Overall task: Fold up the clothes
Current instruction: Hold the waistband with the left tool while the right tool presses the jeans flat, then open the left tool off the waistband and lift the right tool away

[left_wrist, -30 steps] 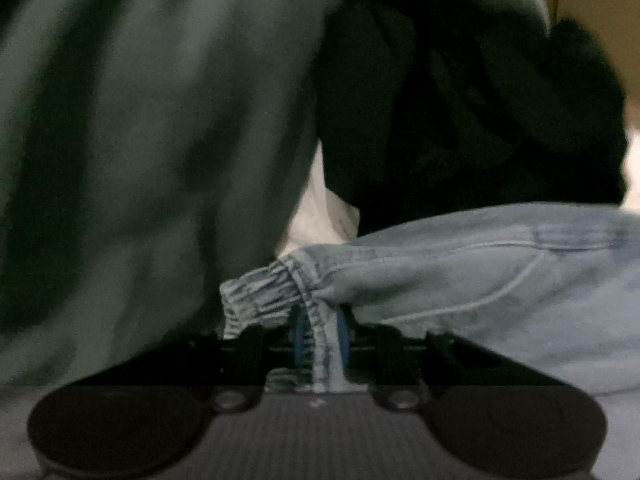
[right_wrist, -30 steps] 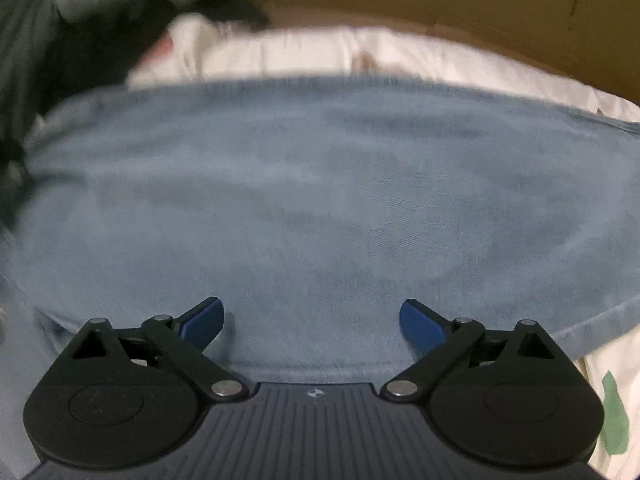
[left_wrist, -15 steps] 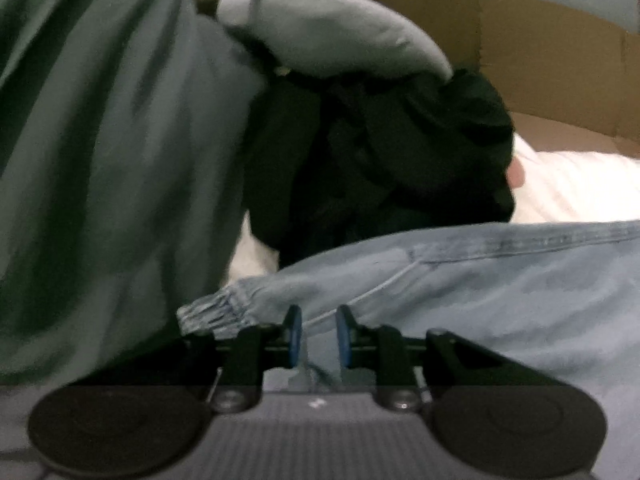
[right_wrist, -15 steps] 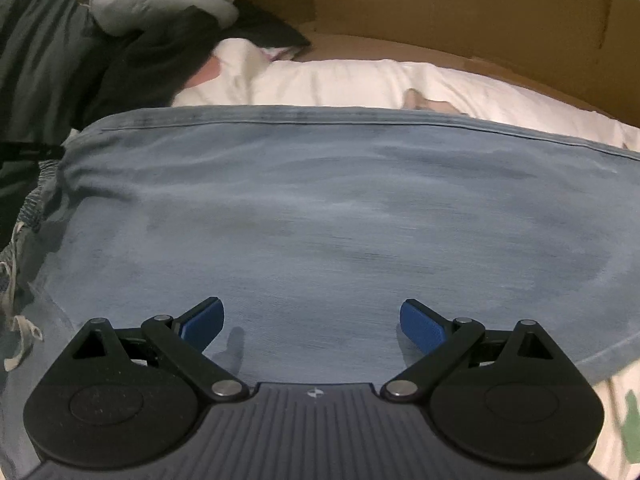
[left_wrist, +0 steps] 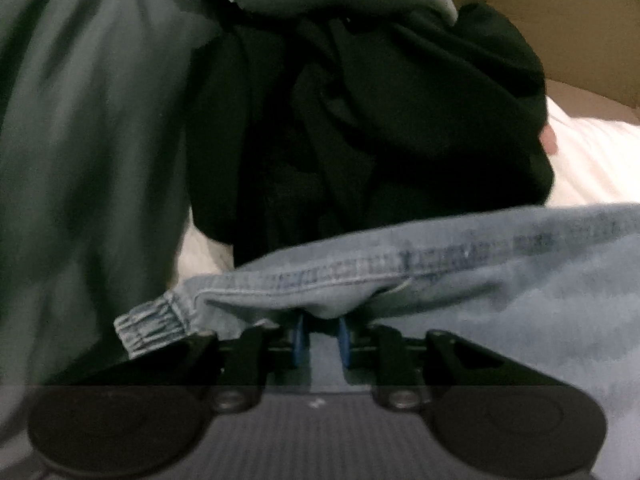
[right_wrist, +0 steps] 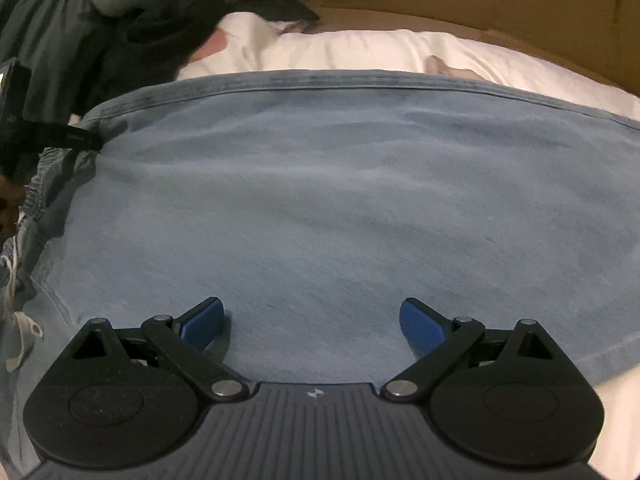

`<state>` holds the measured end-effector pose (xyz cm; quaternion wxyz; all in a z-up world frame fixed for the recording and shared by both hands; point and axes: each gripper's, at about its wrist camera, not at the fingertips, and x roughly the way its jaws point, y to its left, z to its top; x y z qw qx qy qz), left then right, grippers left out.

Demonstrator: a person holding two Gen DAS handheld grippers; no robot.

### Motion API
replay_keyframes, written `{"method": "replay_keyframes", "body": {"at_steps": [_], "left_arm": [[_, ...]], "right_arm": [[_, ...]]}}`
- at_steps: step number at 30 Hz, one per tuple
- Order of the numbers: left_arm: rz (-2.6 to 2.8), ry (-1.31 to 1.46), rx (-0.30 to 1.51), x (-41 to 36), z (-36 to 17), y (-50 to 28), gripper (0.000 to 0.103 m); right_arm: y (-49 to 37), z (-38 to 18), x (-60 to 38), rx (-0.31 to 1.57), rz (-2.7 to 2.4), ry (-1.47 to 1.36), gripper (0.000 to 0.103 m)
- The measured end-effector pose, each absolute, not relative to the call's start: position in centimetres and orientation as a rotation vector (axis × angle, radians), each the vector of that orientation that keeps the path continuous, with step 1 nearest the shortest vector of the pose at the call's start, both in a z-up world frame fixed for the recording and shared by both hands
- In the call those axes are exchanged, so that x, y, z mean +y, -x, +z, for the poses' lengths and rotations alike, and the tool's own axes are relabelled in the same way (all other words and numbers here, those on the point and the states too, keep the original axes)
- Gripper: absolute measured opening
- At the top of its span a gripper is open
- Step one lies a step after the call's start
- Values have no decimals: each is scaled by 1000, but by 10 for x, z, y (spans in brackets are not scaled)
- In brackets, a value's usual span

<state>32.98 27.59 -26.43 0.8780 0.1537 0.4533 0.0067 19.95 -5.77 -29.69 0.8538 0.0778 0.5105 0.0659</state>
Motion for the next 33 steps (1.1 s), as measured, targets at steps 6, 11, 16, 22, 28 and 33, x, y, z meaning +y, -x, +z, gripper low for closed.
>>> {"method": "replay_keyframes", "body": {"at_steps": [6, 11, 16, 22, 28, 33], "left_arm": [[53, -337, 917, 267, -244, -328, 20], [-25, -288, 830, 241, -218, -298, 21], [-169, -281, 898, 202, -233, -285, 21], [-235, -290, 934, 169, -262, -307, 21], [-187, -253, 958, 153, -272, -346, 20], [-167, -255, 940, 146, -278, -356, 20]], "right_arm": [[-181, -296, -68, 1057, 121, -178, 98], [-178, -291, -74, 1025, 109, -187, 98], [-181, -288, -76, 1015, 114, -205, 98], [-184, -294, -79, 1026, 98, -207, 98], [-186, -299, -77, 1025, 98, -189, 98], [-185, -300, -75, 1020, 85, -157, 98]]}}
